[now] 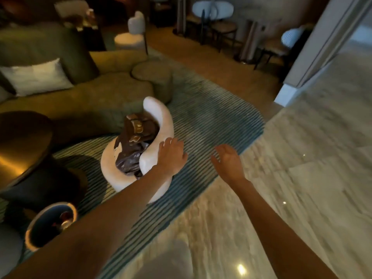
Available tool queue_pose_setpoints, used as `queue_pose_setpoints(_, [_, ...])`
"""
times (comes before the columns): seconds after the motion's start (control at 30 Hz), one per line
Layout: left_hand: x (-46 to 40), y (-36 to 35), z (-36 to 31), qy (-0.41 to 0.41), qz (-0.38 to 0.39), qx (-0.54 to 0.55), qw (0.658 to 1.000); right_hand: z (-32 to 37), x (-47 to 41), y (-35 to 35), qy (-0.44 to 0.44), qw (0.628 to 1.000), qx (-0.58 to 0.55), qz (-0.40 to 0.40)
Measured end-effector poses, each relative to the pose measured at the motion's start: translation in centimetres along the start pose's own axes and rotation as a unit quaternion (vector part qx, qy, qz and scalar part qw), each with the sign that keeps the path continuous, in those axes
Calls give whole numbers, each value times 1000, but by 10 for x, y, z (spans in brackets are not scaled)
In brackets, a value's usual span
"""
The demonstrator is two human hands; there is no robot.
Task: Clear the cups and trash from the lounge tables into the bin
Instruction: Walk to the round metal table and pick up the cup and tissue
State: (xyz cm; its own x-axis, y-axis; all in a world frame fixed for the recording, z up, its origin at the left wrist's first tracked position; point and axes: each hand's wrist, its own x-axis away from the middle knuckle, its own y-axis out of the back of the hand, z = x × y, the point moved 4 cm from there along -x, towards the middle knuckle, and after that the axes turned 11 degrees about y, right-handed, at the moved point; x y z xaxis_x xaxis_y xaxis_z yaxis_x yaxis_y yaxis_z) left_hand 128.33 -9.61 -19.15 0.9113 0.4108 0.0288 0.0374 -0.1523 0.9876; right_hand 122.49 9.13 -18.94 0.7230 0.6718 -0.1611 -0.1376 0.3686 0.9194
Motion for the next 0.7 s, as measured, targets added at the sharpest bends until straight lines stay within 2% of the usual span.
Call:
queue_pose_setpoints(0.13, [-92, 42, -68, -75, -57, 5, 996, -68, -68, 71, 2, 998, 43, -47])
queue_pose_setpoints(0.23, [-171, 60, -121, -97, -89, -6, 991, -123, -120, 116, -16, 994, 74, -74])
queue_pose_setpoints(0.47, [-316, 85, -247, -130, -87, 3, 988, -239, -211, 188, -67, 990, 70, -99])
queue_pose_setpoints(0.7, [-444, 86, -344, -139, -108, 21, 984, -371, -290, 219, -66, 988, 71, -118])
